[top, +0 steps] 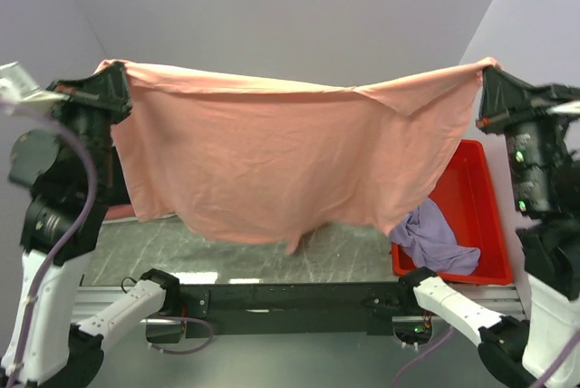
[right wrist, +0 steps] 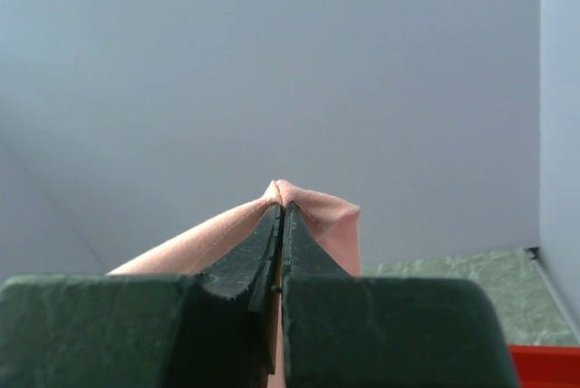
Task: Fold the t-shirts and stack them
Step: Flatten the tshirt out
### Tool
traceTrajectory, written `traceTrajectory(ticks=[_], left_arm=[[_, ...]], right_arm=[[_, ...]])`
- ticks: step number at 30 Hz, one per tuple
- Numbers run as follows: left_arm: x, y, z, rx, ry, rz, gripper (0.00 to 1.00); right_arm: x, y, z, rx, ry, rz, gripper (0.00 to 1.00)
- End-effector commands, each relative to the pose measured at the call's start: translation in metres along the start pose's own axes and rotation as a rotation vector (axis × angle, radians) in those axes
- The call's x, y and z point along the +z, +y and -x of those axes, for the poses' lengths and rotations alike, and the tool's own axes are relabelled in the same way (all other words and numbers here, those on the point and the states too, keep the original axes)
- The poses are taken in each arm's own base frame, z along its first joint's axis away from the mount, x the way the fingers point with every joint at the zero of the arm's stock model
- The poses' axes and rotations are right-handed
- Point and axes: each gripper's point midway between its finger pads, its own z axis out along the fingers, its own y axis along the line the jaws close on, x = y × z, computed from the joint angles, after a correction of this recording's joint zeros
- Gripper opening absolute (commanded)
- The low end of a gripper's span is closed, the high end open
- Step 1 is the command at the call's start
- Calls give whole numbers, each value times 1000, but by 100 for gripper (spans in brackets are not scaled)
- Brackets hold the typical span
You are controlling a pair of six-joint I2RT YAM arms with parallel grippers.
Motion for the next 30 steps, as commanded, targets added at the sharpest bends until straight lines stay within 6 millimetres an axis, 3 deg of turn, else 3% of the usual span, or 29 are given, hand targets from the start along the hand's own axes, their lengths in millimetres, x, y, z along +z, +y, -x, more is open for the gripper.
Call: traceTrajectory(ticks=[1, 2, 4, 5, 6, 7, 8, 9, 10, 11, 12, 13, 14, 15, 18, 19, 20, 21, 22, 23, 24, 25, 26, 27, 28, 29, 30], left_arm=[[33, 11, -18, 84, -12, 75, 1], [40, 14, -24, 93, -7, 90, 1], [65, 23, -45, 137, 14, 141, 1], [75, 25, -51, 150, 21, 148, 1], [94, 33, -61, 176, 28, 172, 1], [106, 30, -68, 184, 50, 138, 1], [117, 31, -73, 187, 71, 124, 1], [142, 38, -73, 195, 72, 132, 1], [153, 33, -81, 182, 115, 84, 1], [164, 34, -81, 187, 122, 73, 1], [187, 35, -79, 194, 117, 65, 1], [197, 30, -80, 200, 126, 33, 1], [206, 28, -80, 219, 131, 19, 1], [221, 18, -69, 227, 98, 3, 1], [234, -1, -45, 284, 29, -42, 1], [233, -6, -40, 300, 22, -63, 1], [230, -12, -39, 312, 24, -92, 1], [224, -15, -34, 317, 13, -104, 1], [220, -15, -33, 336, 9, -114, 1], [215, -13, -35, 348, 9, -115, 1], [206, 4, -45, 361, 33, -80, 1], [204, 5, -44, 389, 4, -104, 1], [199, 10, -53, 419, 17, -125, 1], [186, 28, -86, 460, 95, -158, 1], [183, 31, -91, 513, 79, -194, 1], [178, 40, -105, 529, 108, -207, 1], [168, 68, -135, 556, 182, -185, 1]], right_arm=[[44, -4, -11, -108, -6, -75, 0], [53, -5, -13, -119, -4, -94, 0], [85, -1, -37, -177, 38, -105, 0], [95, -4, -38, -188, 33, -122, 0], [120, -3, -61, -213, 80, -127, 0], [132, -1, -70, -223, 100, -117, 0], [141, 4, -58, -216, 75, -104, 0], [164, 3, -76, -259, 105, -87, 0], [175, 3, -78, -274, 101, -80, 0], [181, 7, -56, -263, 42, -79, 0], [202, 4, -69, -277, 55, -87, 0], [210, 4, -65, -273, 40, -89, 0], [209, 9, -32, -253, -38, -85, 0], [224, 4, -43, -260, -22, -87, 0], [220, 11, -7, -242, -121, -55, 0], [217, 13, -3, -243, -131, -31, 0], [218, 12, -13, -252, -105, -19, 0], [205, 17, 0, -251, -131, 2, 0], [207, 13, -22, -268, -76, 8, 0], [203, 14, -30, -274, -56, 33, 0], [189, 16, -22, -271, -66, 44, 0], [185, 16, -33, -265, -39, 56, 0], [176, 12, -58, -271, 27, 74, 0], [169, 10, -70, -264, 54, 84, 0], [163, 8, -83, -252, 85, 91, 0], [149, -1, -112, -226, 144, 75, 0], [142, -5, -129, -192, 174, 73, 0]])
